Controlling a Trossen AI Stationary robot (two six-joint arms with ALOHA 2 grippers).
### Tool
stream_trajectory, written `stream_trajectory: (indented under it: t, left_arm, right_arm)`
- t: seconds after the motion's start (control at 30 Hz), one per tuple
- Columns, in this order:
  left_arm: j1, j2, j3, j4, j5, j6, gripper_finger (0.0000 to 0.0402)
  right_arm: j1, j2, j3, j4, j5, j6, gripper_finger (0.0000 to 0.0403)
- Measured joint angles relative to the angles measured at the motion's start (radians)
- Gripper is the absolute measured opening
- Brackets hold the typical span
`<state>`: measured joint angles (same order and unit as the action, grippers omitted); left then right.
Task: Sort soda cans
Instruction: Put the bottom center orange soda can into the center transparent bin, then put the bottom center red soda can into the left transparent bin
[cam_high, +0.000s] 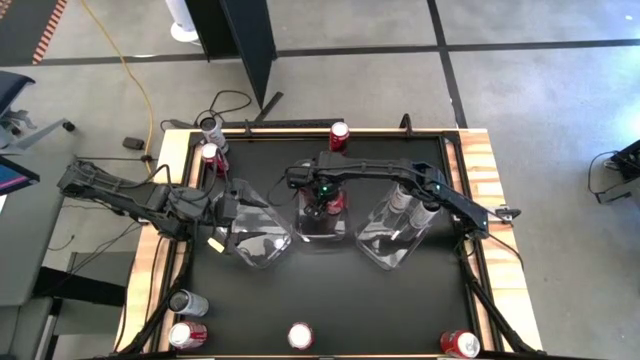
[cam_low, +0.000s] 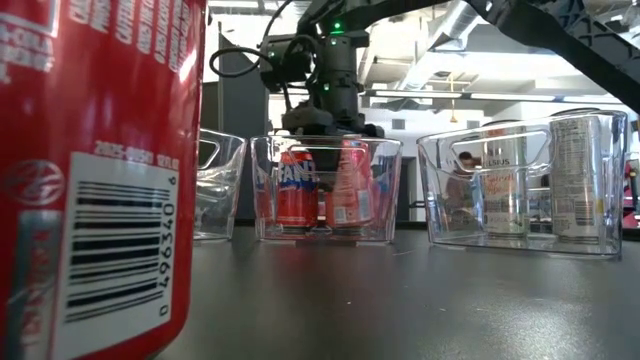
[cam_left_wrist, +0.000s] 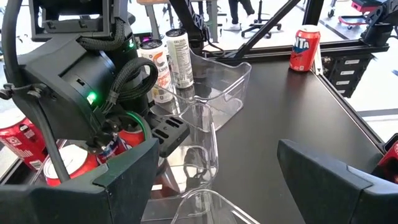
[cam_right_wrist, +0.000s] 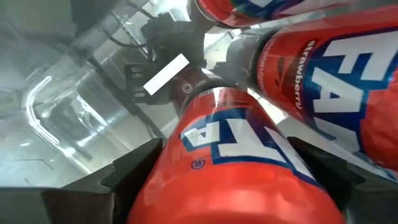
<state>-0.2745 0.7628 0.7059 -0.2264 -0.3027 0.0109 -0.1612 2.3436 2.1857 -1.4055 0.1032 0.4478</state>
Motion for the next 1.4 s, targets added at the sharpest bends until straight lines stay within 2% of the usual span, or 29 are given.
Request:
stream_trajectory:
  t: [0.33, 0.53, 0.93, 1.07, 1.4]
  left_arm:
    - [0.0, 0.0, 0.0, -0.001, 0.0, 0.0, 0.032]
    - [0.0, 0.0, 0.0, -0.002, 0.0, 0.003, 0.032]
    - [0.0, 0.0, 0.0, -0.002, 0.0, 0.003, 0.032]
    - [0.0, 0.0, 0.0, -0.002, 0.0, 0.003, 0.032]
    - [0.0, 0.0, -0.001, -0.003, 0.0, 0.004, 0.032]
  right_arm:
    - [-0.006, -0.002, 0.001, 0.02, 0.001, -0.03, 0.0397]
    - [0.002, -0.009, 0.003, 0.02, 0.031, -0.03, 0.0389]
    - [0.033, -0.01, 0.118, -0.042, 0.069, -0.03, 0.0389]
    - [0.053, -0.01, 0.172, -0.077, 0.113, -0.03, 0.0389]
    - [0.114, -0.088, 0.164, -0.089, 0.207, -0.012, 0.0388]
